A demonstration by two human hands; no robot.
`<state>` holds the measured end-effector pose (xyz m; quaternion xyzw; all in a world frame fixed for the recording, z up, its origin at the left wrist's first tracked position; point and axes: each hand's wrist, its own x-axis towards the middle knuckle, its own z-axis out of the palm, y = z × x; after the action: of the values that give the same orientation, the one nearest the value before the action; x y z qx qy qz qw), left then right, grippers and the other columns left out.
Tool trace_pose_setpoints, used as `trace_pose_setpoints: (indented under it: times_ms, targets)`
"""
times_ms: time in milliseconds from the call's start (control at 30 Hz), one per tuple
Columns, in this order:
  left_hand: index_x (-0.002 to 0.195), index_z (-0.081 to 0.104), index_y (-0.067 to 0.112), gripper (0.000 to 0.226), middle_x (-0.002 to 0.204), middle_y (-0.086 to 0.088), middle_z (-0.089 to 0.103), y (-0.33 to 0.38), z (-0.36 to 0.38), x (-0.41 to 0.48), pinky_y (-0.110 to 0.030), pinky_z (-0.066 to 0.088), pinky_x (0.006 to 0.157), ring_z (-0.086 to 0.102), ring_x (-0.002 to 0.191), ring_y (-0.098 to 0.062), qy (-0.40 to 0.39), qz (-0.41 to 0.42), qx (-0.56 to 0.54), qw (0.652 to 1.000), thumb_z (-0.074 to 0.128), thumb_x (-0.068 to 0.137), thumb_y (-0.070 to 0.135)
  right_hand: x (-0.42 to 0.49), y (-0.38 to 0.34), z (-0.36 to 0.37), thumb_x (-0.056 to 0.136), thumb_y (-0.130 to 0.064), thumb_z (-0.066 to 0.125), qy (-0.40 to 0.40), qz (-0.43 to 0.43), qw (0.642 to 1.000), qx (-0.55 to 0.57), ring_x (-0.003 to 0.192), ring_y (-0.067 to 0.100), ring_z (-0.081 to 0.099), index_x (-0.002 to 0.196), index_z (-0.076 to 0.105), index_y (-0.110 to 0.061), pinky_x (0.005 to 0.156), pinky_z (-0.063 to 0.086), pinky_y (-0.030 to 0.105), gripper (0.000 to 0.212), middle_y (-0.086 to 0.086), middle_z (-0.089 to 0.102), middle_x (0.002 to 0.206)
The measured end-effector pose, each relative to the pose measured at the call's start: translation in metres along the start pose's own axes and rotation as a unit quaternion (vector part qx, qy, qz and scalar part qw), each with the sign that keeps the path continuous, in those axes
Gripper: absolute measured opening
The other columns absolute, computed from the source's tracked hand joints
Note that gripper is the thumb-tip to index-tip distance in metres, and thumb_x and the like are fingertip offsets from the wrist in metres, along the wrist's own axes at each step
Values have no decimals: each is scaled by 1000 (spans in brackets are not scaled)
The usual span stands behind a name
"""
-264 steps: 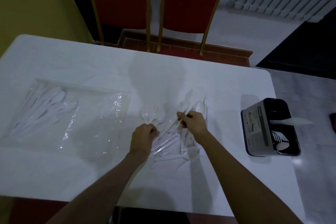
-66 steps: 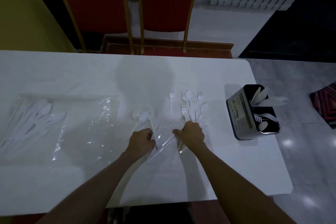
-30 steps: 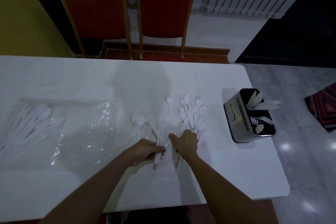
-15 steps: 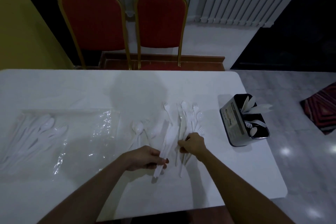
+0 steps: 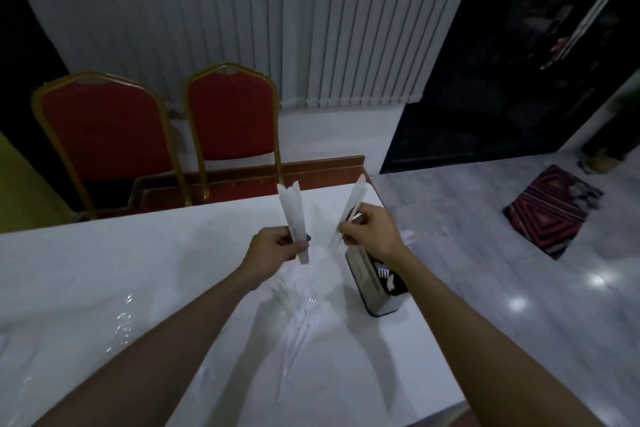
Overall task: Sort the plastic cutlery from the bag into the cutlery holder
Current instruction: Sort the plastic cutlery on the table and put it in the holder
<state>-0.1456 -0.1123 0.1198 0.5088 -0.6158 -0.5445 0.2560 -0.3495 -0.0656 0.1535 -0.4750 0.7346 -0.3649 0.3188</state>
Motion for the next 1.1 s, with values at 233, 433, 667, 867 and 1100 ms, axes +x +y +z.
trace_pose_setpoints:
  times_ms: [233,433,667,867,1100]
  targets:
    - [102,73,11,23,97,-6,73,44,93,44,-36,59,83,70,84,-20,46,3,-48,998,73,80,18,27,31,-96,81,-10,71,101,17,995,0,69,19,74,85,69,-4,70,62,30,8,14,74,79]
    - [90,73,8,19,86,-10,74,29,147,63,-36,56,78,69,82,-24,58,2,34,998,73,80,24,48,77,-105,80,-15,72,73,28,994,-71,67,17,70,80,69,-8,58,52,13,7,8,74,74]
    - [87,72,1,15,88,-14,73,19,172,69,-22,40,65,66,82,-27,17,44,172,984,68,83,15,71,100,-83,76,-16,70,-71,15,975,-210,67,11,58,61,63,-25,54,36,10,19,-1,68,69]
    - [92,66,5,11,91,-10,68,17,174,72,-21,37,67,62,85,-24,-8,111,255,960,65,81,7,77,99,-84,82,-15,60,-160,17,952,-262,72,23,59,62,58,-20,53,39,21,20,-2,61,65]
    - [94,60,8,22,87,0,48,12,166,69,-21,38,67,55,85,-22,-19,127,251,960,66,74,3,69,87,-98,84,-16,56,-161,51,974,-152,87,15,65,114,67,-19,68,54,22,32,1,69,100]
